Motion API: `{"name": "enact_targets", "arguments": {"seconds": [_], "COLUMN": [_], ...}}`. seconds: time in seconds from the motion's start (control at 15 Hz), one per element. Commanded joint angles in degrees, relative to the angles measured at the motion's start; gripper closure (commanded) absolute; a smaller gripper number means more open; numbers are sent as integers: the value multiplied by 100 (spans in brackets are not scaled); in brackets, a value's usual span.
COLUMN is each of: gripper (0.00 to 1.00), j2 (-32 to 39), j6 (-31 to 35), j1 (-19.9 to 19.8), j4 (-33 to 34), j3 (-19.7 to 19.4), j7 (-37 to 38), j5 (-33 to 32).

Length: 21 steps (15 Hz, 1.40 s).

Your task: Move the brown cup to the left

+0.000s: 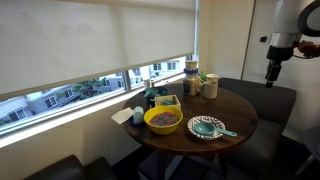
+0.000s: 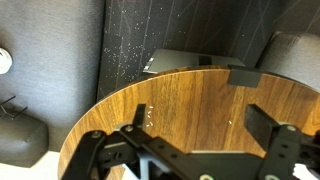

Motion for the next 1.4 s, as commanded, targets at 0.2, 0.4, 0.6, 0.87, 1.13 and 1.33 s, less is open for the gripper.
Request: {"name": "enact_targets", "arguments": {"seconds": [0.2, 0.4, 0.6, 0.87, 1.13, 1.33], "gripper": [0, 0, 0, 0, 0, 0], "j2": [204, 841, 1568, 2424, 3168, 3578], "j6": [1229, 2187, 2656, 2654, 2623, 2667], "j1": [161, 365, 496, 525, 388, 291], "j4": [-75, 141, 485, 1220, 1967, 2295], "j3": [-144, -361, -492, -656, -624, -406], "j7": [129, -63, -332, -1124, -1652, -1763], "j5": [301, 766, 1128, 1459, 1861, 2120]}}
